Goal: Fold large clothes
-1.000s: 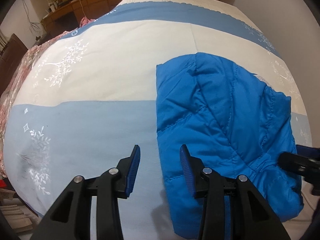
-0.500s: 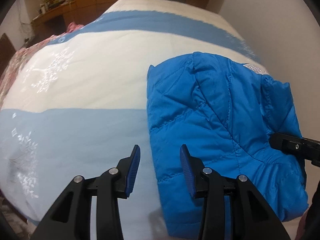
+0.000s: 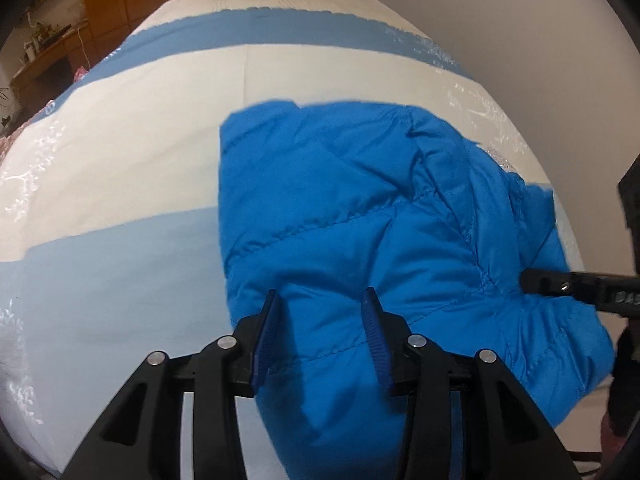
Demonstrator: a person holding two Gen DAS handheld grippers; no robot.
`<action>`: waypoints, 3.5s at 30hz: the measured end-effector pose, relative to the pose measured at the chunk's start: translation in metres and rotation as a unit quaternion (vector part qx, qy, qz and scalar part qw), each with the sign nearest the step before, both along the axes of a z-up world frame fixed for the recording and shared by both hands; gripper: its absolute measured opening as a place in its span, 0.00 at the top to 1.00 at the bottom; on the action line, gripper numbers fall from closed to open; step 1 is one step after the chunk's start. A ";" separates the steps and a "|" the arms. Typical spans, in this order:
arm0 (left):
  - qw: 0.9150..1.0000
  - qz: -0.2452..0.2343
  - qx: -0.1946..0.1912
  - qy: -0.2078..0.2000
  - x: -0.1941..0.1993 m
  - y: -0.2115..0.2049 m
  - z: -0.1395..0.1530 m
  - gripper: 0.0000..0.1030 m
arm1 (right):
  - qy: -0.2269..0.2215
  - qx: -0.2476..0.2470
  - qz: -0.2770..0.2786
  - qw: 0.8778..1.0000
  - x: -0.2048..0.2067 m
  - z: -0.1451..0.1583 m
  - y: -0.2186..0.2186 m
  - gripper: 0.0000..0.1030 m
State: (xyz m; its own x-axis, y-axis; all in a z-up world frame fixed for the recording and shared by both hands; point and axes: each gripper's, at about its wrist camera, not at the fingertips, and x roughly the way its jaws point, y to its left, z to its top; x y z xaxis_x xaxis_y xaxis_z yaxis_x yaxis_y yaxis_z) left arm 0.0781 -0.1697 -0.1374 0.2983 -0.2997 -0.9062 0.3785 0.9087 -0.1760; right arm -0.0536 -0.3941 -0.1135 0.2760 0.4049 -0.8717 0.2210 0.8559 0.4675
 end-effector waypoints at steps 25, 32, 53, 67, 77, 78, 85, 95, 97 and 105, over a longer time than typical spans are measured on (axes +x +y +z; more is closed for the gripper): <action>0.999 0.030 -0.016 0.015 -0.032 0.017 0.015 0.57 | -0.056 -0.130 0.195 0.971 -0.005 0.059 0.088 0.78; 1.000 0.009 -0.015 0.022 -0.044 0.013 0.002 0.55 | -0.008 -0.105 0.155 0.982 -0.032 0.019 0.074 0.84; 0.998 0.036 -0.053 0.003 0.025 0.034 0.045 0.54 | -0.089 -0.114 0.110 0.983 0.015 0.068 0.084 0.60; 0.998 0.036 -0.025 0.045 0.078 -0.014 -0.024 0.52 | -0.047 -0.168 0.024 0.984 0.081 -0.020 0.049 0.62; 0.999 0.040 -0.008 0.009 0.072 -0.019 -0.040 0.51 | -0.085 -0.152 -0.006 0.985 0.077 -0.043 0.037 0.62; 0.999 0.046 -0.006 0.007 0.069 -0.017 -0.035 0.52 | -0.082 -0.144 -0.011 0.986 0.074 -0.036 0.035 0.63; 0.996 0.062 -0.031 -0.047 0.013 0.014 0.024 0.54 | -0.135 -0.120 -0.001 0.984 0.018 0.016 0.047 0.61; 0.999 0.047 -0.015 -0.023 -0.004 0.011 -0.025 0.49 | -0.119 -0.107 -0.006 0.987 -0.002 -0.029 0.048 0.65; 0.999 0.046 -0.011 -0.023 -0.004 0.009 -0.028 0.49 | -0.114 -0.118 -0.005 0.986 -0.001 -0.031 0.051 0.65; 0.998 0.056 0.001 -0.031 -0.002 0.003 -0.034 0.49 | -0.124 -0.162 -0.013 0.979 0.001 -0.039 0.060 0.65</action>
State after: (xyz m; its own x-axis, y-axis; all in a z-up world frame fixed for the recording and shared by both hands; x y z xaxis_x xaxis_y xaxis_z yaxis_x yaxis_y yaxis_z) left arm 0.0766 -0.1663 -0.1719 0.3847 -0.2589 -0.8860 0.2841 0.9465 -0.1532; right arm -0.0526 -0.3345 -0.1520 0.5027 0.1089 -0.8576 0.1582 0.9637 0.2151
